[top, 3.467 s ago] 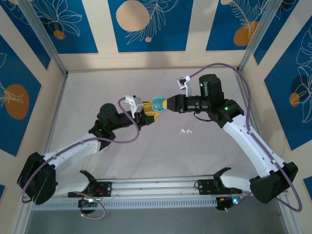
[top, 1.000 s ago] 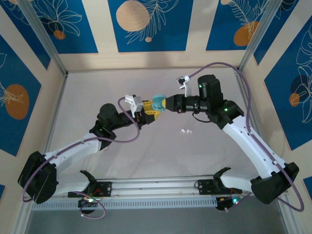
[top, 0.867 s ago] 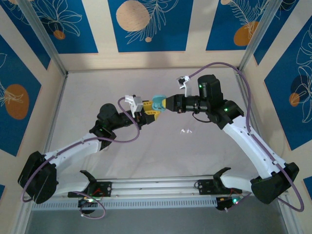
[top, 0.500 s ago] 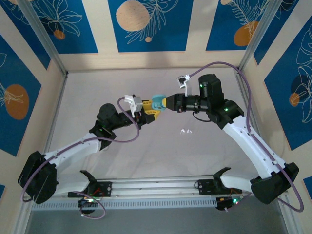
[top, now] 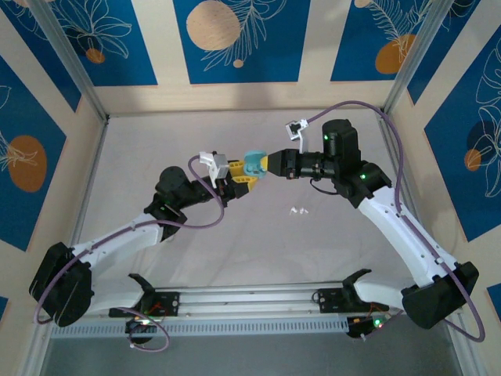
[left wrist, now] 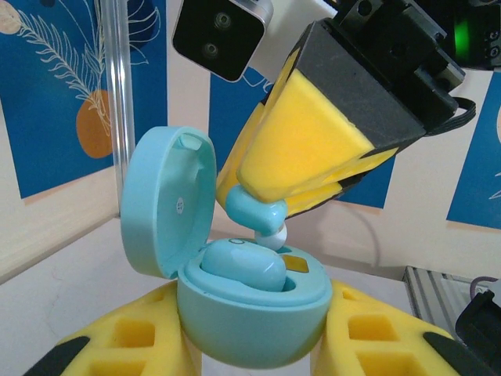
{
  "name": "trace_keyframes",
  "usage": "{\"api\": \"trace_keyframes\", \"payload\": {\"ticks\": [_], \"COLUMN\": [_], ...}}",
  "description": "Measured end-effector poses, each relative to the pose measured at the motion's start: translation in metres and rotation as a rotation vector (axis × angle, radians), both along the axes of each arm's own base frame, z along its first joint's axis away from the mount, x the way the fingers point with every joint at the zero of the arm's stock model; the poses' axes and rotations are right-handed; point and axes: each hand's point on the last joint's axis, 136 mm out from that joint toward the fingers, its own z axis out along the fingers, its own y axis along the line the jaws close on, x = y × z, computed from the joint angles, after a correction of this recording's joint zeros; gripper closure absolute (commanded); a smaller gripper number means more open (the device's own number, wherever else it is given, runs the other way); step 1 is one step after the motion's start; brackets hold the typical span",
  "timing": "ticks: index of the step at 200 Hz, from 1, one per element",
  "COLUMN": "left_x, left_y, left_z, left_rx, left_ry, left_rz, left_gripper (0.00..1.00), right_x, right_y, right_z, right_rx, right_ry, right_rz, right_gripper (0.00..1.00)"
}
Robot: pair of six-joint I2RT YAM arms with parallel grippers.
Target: Insert wireless bluetooth earbuds into charging case
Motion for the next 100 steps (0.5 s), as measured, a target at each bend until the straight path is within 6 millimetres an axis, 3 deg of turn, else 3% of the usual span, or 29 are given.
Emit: {"api": "trace_keyframes", "payload": {"ticks": [100], "left_x": [-0.0001], "left_y": [-0.0015], "left_z": [-0.0027], "left_rx": [0.006], "left_ry": [0.006], "left_rz": [-0.003], "left_gripper": [0.70], "right_x": [-0.0075], "right_y": [0.0078], "right_z": [-0.0060], "right_rx": [-0.076], "right_ry": [-0.038], "right_rz": [0.025], "right_gripper": [0.76]}}
